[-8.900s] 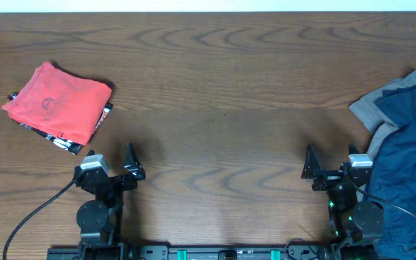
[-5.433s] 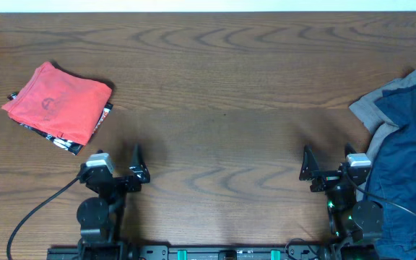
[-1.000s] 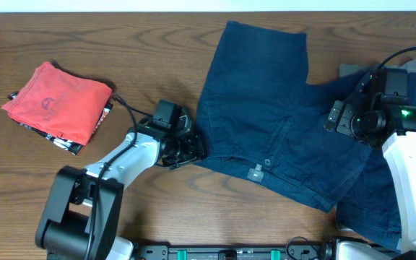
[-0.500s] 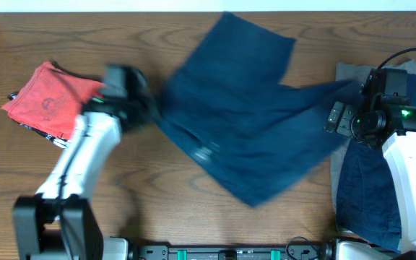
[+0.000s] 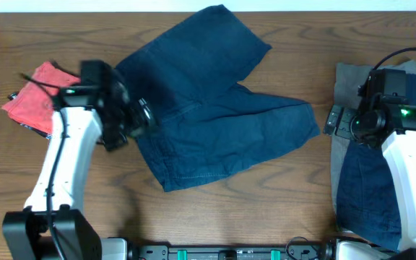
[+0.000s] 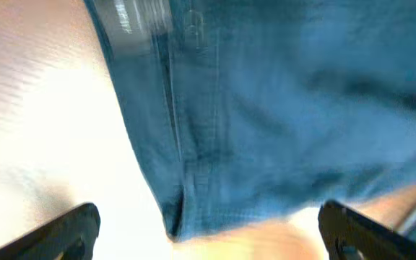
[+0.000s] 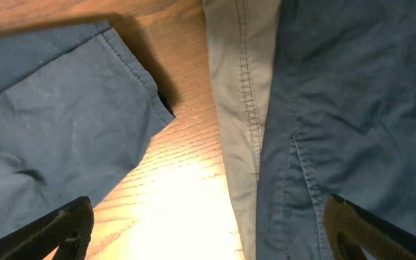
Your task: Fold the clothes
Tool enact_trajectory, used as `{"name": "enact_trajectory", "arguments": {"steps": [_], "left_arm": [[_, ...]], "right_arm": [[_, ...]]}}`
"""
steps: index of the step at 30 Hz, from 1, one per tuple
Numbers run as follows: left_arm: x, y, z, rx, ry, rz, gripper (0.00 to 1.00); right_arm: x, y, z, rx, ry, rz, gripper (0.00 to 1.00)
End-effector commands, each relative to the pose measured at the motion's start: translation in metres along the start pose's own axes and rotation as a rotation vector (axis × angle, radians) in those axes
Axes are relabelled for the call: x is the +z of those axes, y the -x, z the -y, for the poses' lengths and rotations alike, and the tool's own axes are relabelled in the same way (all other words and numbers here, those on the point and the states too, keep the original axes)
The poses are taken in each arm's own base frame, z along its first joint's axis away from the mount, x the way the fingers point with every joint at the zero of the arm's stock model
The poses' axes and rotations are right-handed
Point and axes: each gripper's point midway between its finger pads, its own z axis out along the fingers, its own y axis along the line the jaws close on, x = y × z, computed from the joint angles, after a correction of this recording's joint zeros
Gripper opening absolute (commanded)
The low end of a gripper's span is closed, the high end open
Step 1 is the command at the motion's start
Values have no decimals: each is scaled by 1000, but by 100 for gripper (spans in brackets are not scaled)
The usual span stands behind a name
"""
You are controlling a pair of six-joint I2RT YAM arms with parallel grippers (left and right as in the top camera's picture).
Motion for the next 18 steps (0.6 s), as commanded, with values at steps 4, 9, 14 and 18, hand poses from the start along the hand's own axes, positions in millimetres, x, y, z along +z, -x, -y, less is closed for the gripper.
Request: {"name": "enact_trajectory", "arguments": {"steps": [4, 9, 14, 18], "left_arm": [[48, -81, -8, -81, 86, -253, 98], [74, -109, -22, -215, 136, -283, 98], [83, -100, -23, -374, 156, -135, 98], [89, -91, -22, -514, 156, 4, 98]], "right_arm": [[15, -3, 0, -11, 4, -54, 99], [25, -6, 0, -12, -4, -89, 99], [29, -7, 0, -12, -7, -103, 99], [30, -6, -1, -12, -2, -98, 99]]}}
